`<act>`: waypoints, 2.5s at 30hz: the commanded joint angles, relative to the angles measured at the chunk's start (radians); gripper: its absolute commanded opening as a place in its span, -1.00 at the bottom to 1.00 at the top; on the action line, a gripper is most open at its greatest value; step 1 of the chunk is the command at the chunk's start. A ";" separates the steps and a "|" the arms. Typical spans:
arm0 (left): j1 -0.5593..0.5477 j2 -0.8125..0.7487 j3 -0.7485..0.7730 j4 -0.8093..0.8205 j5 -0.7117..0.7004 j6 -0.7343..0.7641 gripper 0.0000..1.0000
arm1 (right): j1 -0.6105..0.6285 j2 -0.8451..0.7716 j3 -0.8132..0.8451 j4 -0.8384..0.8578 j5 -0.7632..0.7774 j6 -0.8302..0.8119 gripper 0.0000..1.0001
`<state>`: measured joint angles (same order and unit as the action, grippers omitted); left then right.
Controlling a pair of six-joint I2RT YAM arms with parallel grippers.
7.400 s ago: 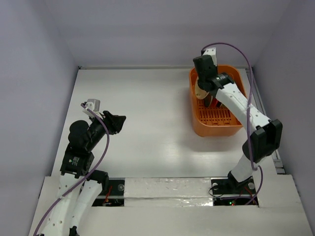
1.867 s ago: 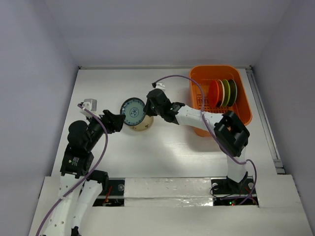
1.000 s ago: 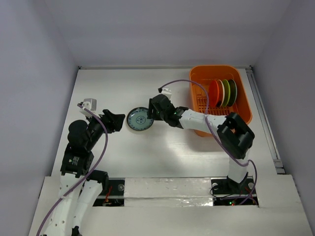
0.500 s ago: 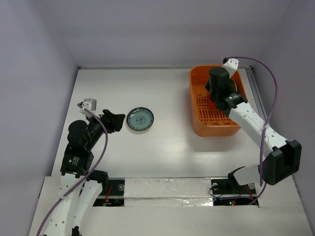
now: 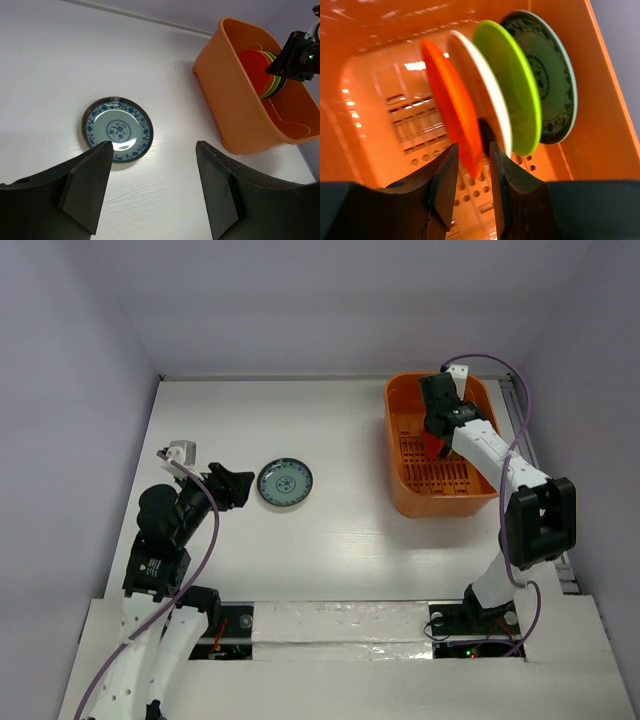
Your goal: Unload the plates from the dish rack
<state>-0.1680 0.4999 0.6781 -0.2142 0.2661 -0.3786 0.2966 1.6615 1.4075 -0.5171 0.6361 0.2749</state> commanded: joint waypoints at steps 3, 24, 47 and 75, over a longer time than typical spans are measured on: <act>0.002 -0.004 -0.011 0.049 0.013 0.000 0.27 | -0.024 0.036 0.042 0.003 0.002 -0.040 -0.27; 0.002 -0.003 -0.011 0.052 0.015 0.001 0.27 | 0.056 0.021 0.085 -0.015 0.135 -0.123 -1.00; 0.012 0.014 -0.009 0.045 0.009 0.001 0.01 | 0.473 -0.223 -0.020 0.326 -0.212 0.149 -1.00; 0.012 0.012 -0.003 0.033 -0.016 -0.002 -0.37 | 0.555 0.244 -0.162 0.703 -0.471 0.584 -0.62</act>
<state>-0.1616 0.5148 0.6781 -0.2146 0.2428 -0.3828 0.8513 1.9163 1.2491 0.1135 0.1425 0.8326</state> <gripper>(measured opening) 0.310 0.177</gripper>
